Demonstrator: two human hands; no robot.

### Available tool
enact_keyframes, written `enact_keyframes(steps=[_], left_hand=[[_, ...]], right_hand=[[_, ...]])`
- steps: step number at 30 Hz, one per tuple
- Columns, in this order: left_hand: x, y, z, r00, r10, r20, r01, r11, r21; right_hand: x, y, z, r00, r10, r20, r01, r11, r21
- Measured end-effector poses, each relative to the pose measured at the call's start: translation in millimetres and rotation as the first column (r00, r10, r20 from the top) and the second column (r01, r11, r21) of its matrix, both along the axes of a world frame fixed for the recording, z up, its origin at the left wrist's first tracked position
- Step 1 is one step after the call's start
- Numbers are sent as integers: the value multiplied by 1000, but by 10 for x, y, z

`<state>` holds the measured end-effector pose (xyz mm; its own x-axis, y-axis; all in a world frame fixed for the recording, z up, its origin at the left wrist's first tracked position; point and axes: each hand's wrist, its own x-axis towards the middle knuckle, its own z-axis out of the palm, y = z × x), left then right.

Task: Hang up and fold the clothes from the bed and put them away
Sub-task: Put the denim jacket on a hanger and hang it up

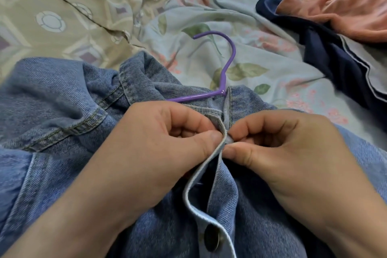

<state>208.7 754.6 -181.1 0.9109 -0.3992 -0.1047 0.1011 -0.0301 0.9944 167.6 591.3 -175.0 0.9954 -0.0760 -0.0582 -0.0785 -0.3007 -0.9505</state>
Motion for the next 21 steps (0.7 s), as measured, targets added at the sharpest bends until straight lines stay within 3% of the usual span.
enact_keyframes(steps=[6,17,21], left_hand=[[0,2,-3,1000,-3,7,3,1000,-1],[-21,-23,-39,1000,-28,10,29,995,-97],[-67,-85,-59,996,25,84,-22,999,-34]], right_hand=[[-21,-53,17,991,136,-2,-135,985,108],[-19,3,45,1000,4,-22,0,987,159],[-15,-43,22,999,42,-26,-36,979,198]])
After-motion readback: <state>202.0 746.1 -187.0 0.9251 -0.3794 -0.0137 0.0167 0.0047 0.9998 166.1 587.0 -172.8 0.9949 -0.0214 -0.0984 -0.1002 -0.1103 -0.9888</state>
